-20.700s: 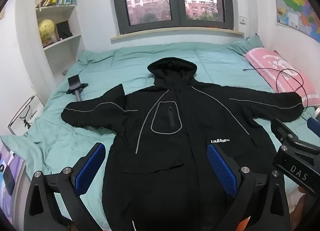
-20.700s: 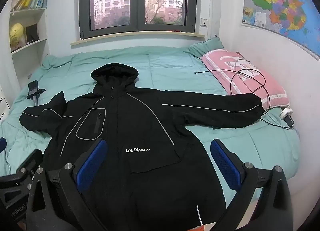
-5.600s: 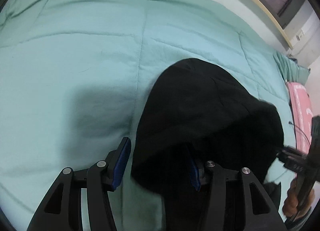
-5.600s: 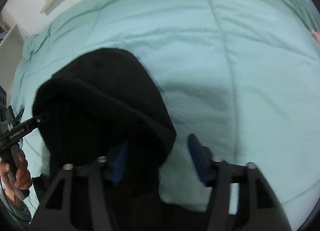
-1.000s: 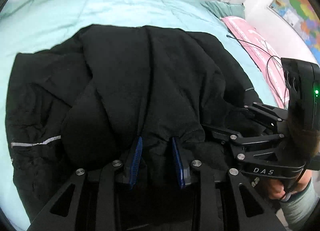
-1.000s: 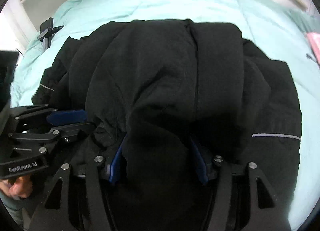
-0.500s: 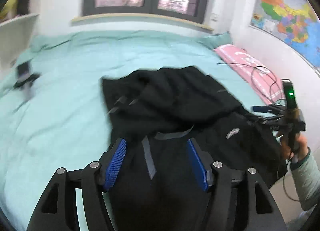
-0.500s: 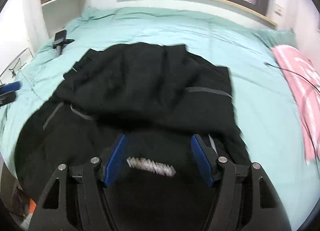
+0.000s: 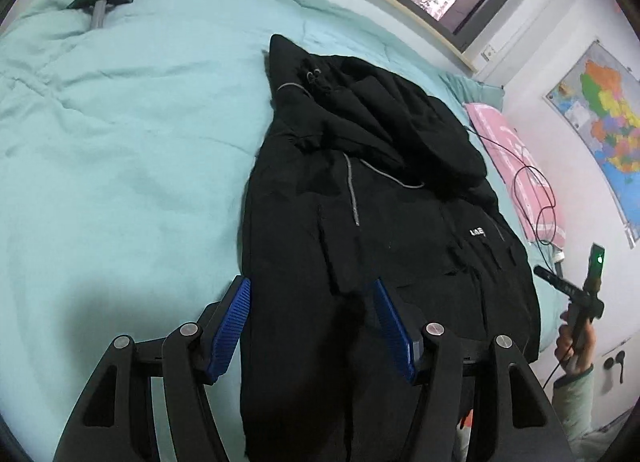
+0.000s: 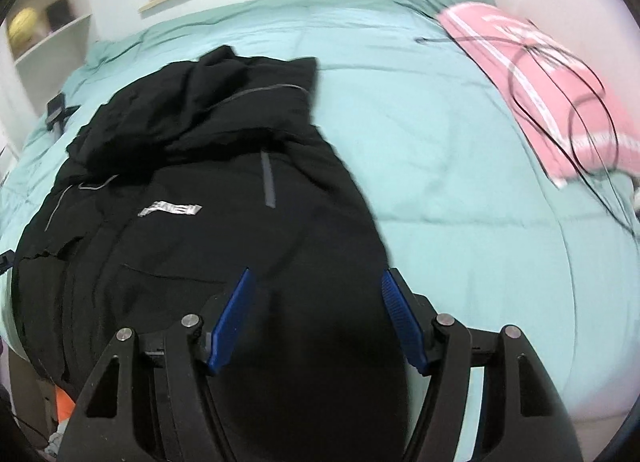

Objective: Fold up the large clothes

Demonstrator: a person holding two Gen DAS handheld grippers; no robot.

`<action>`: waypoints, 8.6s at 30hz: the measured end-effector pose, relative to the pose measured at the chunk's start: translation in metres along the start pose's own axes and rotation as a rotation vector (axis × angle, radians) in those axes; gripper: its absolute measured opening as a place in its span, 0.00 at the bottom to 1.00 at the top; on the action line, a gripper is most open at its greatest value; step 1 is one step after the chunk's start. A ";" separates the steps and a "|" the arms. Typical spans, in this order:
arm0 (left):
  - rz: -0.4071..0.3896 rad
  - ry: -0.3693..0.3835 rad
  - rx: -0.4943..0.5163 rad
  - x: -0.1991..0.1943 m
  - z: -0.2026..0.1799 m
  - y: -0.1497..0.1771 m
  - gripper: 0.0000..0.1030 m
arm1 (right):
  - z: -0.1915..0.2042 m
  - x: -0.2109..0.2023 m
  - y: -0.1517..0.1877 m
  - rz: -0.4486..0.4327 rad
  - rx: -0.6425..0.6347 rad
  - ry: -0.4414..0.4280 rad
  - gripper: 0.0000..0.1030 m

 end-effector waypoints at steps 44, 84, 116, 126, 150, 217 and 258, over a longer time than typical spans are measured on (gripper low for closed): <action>0.047 0.553 -0.166 -0.074 -0.038 0.081 0.57 | 0.055 -0.042 0.088 0.056 0.008 -0.585 0.51; -0.192 0.419 -0.022 -0.082 -0.108 -0.044 0.12 | 0.028 -0.098 -0.025 -0.203 0.004 -0.476 0.15; -0.074 0.186 -0.171 0.167 -0.076 -0.272 0.28 | 0.006 0.215 -0.242 0.021 0.263 -0.222 0.31; -0.313 0.531 -0.053 -0.023 -0.087 -0.269 0.74 | -0.005 0.069 -0.251 -0.281 0.165 -0.206 0.71; 0.000 -0.140 -0.019 0.258 -0.156 -0.286 0.70 | 0.143 0.305 -0.317 0.153 0.036 -0.281 0.77; 0.327 0.188 -0.202 0.239 -0.067 -0.248 0.79 | -0.038 0.281 -0.206 0.081 0.325 -0.600 0.85; -0.022 0.338 0.182 0.028 -0.214 -0.141 0.38 | 0.094 0.016 -0.187 -0.095 -0.027 -0.432 0.15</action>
Point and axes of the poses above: each gripper's, at about its wrist camera, not at the fingertips, and x roughly the way its jaws point, z to its left, y to its underside, the point moved 6 cm from there along x, roughly the way its jaws point, and after that the axes turned 12 degrees about -x, right-handed, at the moved point
